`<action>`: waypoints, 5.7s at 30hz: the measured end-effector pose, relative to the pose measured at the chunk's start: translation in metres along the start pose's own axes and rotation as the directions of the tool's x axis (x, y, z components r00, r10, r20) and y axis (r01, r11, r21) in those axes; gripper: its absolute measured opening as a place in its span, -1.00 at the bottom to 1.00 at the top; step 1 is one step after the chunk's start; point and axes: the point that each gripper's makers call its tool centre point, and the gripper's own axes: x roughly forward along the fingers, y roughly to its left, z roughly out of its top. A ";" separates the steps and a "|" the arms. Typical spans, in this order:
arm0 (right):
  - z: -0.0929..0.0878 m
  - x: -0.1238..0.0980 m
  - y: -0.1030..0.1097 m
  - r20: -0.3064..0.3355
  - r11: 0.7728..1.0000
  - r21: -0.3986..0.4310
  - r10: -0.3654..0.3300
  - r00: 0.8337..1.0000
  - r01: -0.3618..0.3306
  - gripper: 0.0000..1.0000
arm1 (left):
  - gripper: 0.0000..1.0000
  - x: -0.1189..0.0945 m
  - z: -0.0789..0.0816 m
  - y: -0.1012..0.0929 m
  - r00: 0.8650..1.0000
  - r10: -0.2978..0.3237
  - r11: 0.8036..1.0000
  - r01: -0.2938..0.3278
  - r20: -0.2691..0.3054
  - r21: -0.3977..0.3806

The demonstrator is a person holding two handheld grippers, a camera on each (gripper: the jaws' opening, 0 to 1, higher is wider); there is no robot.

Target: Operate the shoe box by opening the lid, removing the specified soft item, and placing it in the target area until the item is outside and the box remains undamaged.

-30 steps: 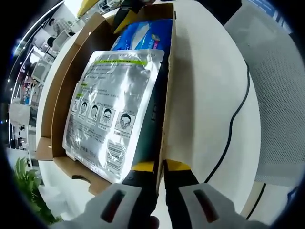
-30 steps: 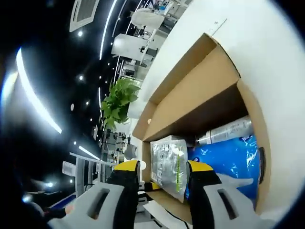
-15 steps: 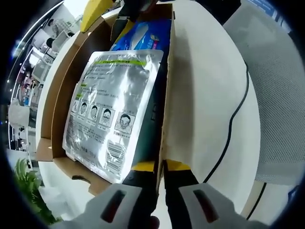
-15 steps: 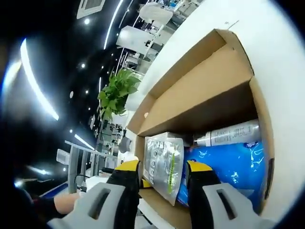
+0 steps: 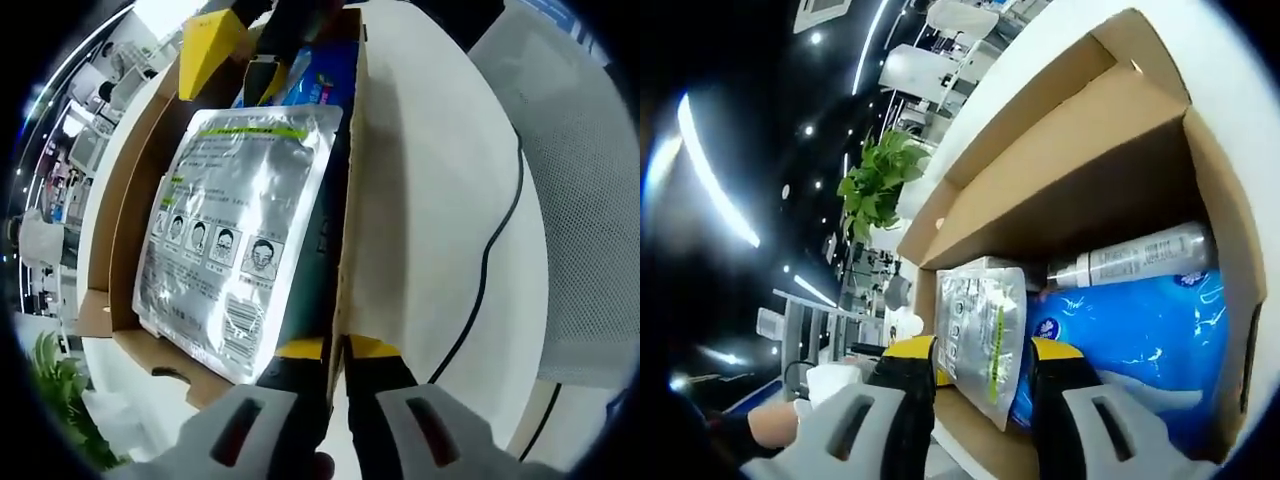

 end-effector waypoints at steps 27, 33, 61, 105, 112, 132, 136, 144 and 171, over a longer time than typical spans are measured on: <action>-0.002 0.003 0.047 0.005 0.972 0.090 0.219 0.976 -0.218 -0.61 | -0.90 0.000 -0.001 0.001 1.000 0.009 1.000 -0.009 0.009 0.007; 0.001 0.016 0.042 0.062 0.985 0.047 0.160 0.985 -0.163 -0.56 | -0.89 0.000 -0.001 0.001 1.000 0.018 1.000 -0.018 0.011 0.003; 0.002 0.017 0.030 0.090 0.990 0.053 0.122 0.988 -0.127 -0.78 | -0.89 0.001 0.001 0.001 1.000 0.019 1.000 -0.019 0.009 0.009; -0.011 0.011 0.026 0.122 0.997 0.033 0.066 0.990 -0.070 -0.99 | -0.88 0.001 0.001 0.001 1.000 0.022 0.999 -0.023 0.010 0.023; -0.010 0.010 0.027 0.135 0.998 0.001 0.062 0.989 -0.062 -0.99 | -0.89 0.001 0.001 0.001 1.000 0.022 0.999 -0.022 0.009 0.028; -0.013 -0.030 0.037 0.118 0.992 0.014 0.122 0.986 -0.125 -1.00 | -0.89 0.001 0.001 0.000 1.000 0.007 1.000 -0.007 -0.029 -0.014; -0.011 -0.038 0.044 0.112 0.989 -0.010 0.148 0.983 -0.147 -1.00 | -0.89 0.001 0.001 -0.001 0.999 0.006 1.000 -0.007 -0.033 -0.019; -0.012 -0.063 0.044 0.102 0.987 -0.066 0.150 0.983 -0.144 -1.00 | -0.90 0.001 0.003 -0.002 0.999 -0.003 1.000 0.002 -0.038 -0.026; -0.013 -0.144 0.049 0.268 0.984 -0.045 0.176 0.947 -0.170 -1.00 | -0.90 0.001 0.004 -0.001 0.999 -0.003 1.000 0.003 -0.033 -0.020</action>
